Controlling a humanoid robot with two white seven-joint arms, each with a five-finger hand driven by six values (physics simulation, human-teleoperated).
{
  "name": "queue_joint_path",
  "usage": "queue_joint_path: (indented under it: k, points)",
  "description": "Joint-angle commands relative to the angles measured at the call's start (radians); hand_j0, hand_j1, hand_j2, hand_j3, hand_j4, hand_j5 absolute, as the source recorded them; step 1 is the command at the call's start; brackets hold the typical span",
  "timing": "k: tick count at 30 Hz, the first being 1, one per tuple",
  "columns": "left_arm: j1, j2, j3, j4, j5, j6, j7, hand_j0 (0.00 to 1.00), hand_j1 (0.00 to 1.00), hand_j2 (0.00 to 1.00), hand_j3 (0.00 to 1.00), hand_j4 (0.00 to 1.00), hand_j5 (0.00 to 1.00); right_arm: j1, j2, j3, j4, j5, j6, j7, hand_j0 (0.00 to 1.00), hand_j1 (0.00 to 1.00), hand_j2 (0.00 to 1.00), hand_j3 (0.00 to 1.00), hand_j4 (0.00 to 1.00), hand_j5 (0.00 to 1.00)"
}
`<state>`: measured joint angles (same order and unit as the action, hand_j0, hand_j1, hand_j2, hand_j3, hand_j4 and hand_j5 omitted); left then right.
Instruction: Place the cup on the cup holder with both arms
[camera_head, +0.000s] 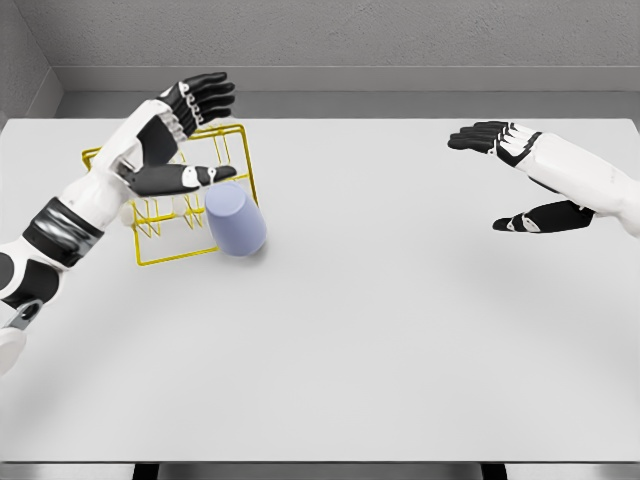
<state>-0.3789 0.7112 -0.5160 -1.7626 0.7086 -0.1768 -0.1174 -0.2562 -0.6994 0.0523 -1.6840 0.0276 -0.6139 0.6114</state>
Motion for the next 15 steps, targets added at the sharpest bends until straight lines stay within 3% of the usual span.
queue_joint_path:
  k: [1, 8, 12, 15]
  points:
    - [0.0, 0.042, 0.002, -0.023, 0.003, -0.015, 0.001, 1.0, 1.0, 1.0, 1.0, 1.0, 1.0, 0.0, -0.002, 0.0, 0.0, -0.008, 0.003, -0.001, 1.0, 1.0, 1.0, 1.0, 1.0, 1.0]
    - [0.054, 0.178, 0.005, -0.031, 0.005, -0.133, 0.001, 1.0, 1.0, 1.0, 1.0, 1.0, 1.0, 0.0, -0.002, 0.0, 0.006, -0.008, 0.003, -0.001, 1.0, 1.0, 1.0, 1.0, 1.0, 1.0]
    - [0.143, 0.232, 0.07, -0.029, 0.003, -0.211, 0.001, 1.0, 1.0, 1.0, 1.0, 1.0, 1.0, 0.0, -0.002, 0.0, 0.006, -0.008, 0.003, -0.001, 1.0, 1.0, 1.0, 1.0, 1.0, 1.0]
    - [0.172, 0.245, 0.096, -0.025, 0.005, -0.228, 0.001, 1.0, 1.0, 1.0, 1.0, 1.0, 1.0, 0.0, -0.002, 0.0, 0.006, -0.008, 0.003, -0.001, 1.0, 1.0, 1.0, 1.0, 1.0, 1.0]
